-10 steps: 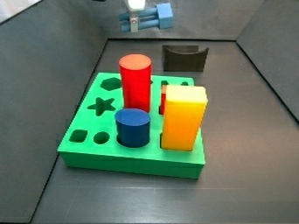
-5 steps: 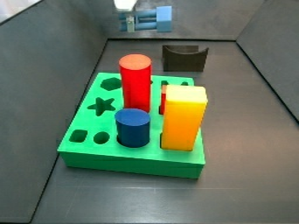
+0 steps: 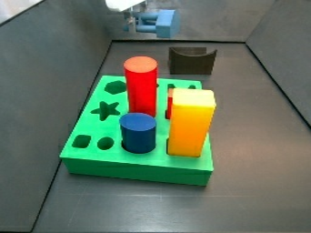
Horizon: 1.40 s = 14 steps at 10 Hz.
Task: Pick up the 3 prong object. Move up. Rotate the 3 prong object. Place the 3 prong object on the fixture. Regrasp the 3 prong object. Move to above the board. Insert the 3 prong object.
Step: Rotate the 3 prong object.
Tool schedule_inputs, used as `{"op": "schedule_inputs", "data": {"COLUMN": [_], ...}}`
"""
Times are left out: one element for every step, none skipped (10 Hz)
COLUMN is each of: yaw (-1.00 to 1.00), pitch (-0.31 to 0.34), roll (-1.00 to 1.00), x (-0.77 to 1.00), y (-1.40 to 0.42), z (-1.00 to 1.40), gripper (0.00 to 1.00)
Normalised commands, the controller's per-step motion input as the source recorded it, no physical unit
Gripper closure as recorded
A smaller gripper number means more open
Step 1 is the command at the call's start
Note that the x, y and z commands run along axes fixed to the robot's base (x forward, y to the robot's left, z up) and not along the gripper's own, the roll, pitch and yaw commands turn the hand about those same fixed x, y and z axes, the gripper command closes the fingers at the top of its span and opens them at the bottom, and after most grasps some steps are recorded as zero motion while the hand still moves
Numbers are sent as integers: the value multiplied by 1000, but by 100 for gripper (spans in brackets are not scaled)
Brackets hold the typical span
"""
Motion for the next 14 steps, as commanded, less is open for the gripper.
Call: {"op": "schedule_inputs", "data": {"yaw": [-1000,-1000,-1000,-1000,-1000,-1000,-1000,-1000,-1000,-1000,-1000,-1000,-1000,-1000], "pitch": [-5,-5,-6,-6,-7,-7,-8,-9,-10,-11,-12,-15,-18,-21], "roll": [0,-1,-1,-1,-1,-1,-1,-1,-1,-1,-2,-2,-3,-3], "x": [15,15,15,15,15,15,15,15,15,15,15,15,14,14], "y": [20,20,20,20,20,20,20,20,20,20,20,20,20,20], "z": [-6,-6,-6,-6,-6,-6,-6,-6,-6,-6,-6,-6,-6,-6], "gripper": [100,100,100,100,100,100,100,100,100,100,100,100,100,100]}}
